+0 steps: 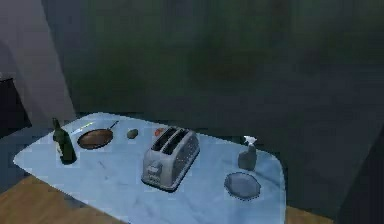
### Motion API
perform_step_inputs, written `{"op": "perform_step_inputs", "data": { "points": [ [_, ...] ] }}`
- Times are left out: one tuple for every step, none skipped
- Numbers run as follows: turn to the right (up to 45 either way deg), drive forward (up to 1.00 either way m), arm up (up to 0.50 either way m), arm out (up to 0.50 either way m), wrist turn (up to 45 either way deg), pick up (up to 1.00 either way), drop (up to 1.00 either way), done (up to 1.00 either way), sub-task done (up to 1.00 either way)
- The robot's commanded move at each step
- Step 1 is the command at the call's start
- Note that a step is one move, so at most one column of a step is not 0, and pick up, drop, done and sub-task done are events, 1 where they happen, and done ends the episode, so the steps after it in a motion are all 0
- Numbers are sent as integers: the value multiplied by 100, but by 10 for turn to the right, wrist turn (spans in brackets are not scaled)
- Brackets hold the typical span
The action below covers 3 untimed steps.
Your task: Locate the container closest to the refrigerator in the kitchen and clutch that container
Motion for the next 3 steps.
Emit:
{"op": "perform_step_inputs", "data": {
  "points": [
    [-450, 0, 0, 0, 0, 0, 0, 0, 0],
    [-240, 0, 0, 0, 0, 0, 0, 0, 0],
    [450, 0, 0, 0, 0, 0, 0, 0, 0]
  ]
}}
